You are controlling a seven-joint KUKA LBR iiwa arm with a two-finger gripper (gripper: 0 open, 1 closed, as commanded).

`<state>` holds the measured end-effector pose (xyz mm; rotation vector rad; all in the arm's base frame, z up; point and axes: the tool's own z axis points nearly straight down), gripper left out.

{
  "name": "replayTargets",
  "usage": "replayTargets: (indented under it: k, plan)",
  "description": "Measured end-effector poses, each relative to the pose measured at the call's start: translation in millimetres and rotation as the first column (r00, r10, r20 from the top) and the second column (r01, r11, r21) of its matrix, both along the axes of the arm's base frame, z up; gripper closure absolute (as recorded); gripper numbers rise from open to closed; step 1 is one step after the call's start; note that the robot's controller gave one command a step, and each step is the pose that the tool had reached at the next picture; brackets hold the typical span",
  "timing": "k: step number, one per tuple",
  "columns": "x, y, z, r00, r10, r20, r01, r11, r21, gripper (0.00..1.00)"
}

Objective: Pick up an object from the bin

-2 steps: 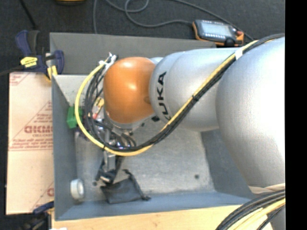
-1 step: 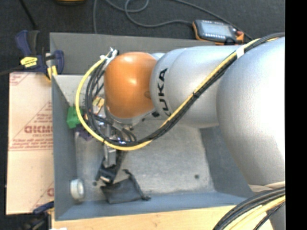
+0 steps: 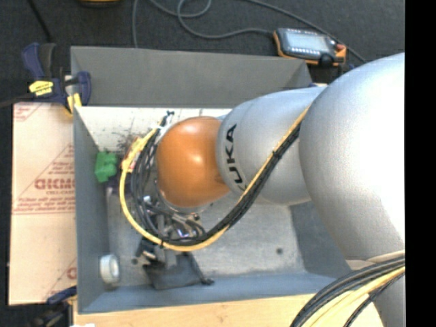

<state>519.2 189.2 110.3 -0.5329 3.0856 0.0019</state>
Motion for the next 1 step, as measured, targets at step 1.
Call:
replayTargets:
  k: [1]
  plan:
    - [-8.4,-8.2,-16.4,0.999,0.04,-0.001,-0.04,0.999,0.002,0.0]
